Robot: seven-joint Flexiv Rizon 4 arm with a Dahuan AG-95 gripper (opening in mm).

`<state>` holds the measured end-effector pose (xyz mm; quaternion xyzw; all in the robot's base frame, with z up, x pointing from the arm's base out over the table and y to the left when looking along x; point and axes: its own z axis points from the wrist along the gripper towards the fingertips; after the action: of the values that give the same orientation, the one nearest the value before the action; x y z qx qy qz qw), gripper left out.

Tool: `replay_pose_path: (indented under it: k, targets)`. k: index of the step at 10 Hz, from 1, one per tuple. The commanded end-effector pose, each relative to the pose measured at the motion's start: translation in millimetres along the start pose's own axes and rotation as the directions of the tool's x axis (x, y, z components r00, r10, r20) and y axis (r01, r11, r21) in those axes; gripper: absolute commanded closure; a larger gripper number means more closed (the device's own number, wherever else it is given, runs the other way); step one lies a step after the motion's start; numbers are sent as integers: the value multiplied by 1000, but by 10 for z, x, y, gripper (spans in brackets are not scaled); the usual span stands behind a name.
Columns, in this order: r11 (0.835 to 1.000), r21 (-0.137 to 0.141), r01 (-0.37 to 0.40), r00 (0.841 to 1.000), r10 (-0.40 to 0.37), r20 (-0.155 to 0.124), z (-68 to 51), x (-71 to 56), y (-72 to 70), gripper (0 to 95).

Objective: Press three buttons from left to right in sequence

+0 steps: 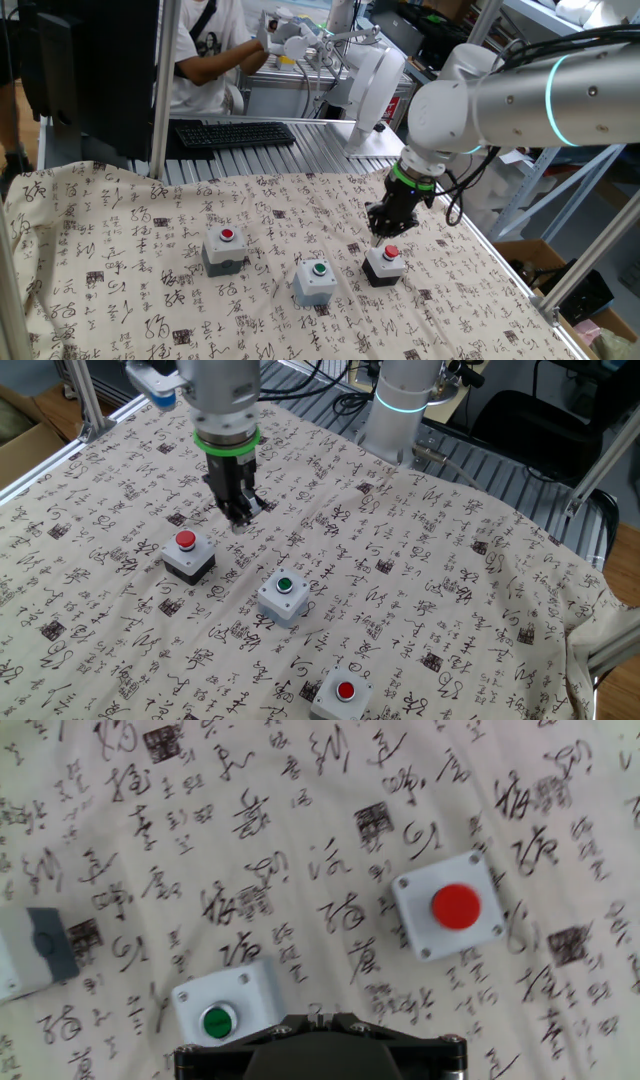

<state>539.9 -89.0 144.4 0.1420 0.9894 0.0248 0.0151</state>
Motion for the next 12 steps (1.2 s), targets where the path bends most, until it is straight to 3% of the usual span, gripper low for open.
replay_pose_path:
  k: [1, 4, 8, 12]
  targets:
    - [1000, 4, -7, 1000, 7, 0, -4, 11, -10, 950]
    - [1000, -1, -14, 1000, 14, -8, 13, -1, -19, 950]
    - [999, -32, -3, 1000, 3, -15, 81, -39, -51, 950]
    - [1000, -27, 2, 1000, -2, -10, 81, -39, -51, 950]
